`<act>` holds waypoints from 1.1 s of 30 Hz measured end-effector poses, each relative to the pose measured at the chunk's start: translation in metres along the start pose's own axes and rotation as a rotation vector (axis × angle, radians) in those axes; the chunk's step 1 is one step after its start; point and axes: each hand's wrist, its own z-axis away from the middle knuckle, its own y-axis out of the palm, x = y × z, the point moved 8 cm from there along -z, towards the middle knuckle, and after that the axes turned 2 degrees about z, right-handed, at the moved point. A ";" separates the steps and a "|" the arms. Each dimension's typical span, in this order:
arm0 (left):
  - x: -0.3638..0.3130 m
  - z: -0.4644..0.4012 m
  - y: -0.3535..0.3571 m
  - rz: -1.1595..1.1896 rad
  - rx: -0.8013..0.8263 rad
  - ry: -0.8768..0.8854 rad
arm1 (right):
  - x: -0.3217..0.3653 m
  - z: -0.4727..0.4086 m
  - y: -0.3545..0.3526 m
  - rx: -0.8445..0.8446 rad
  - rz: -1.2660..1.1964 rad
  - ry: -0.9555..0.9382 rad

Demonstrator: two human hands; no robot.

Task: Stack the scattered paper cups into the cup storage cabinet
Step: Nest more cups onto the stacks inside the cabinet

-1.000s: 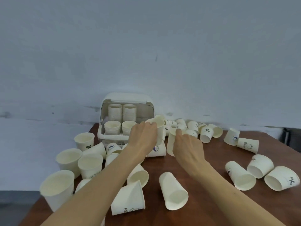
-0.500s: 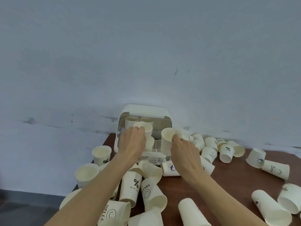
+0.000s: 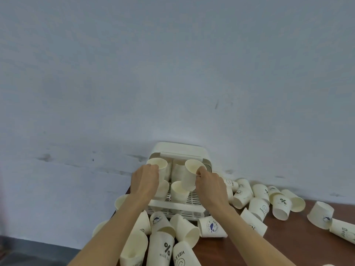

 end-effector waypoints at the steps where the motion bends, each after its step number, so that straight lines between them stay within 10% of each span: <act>1: 0.001 0.000 0.003 -0.002 0.011 -0.003 | 0.002 -0.004 0.005 0.007 -0.002 0.001; 33: -0.024 0.032 0.035 -0.155 0.325 0.071 | 0.008 0.005 0.096 0.352 -0.046 -0.032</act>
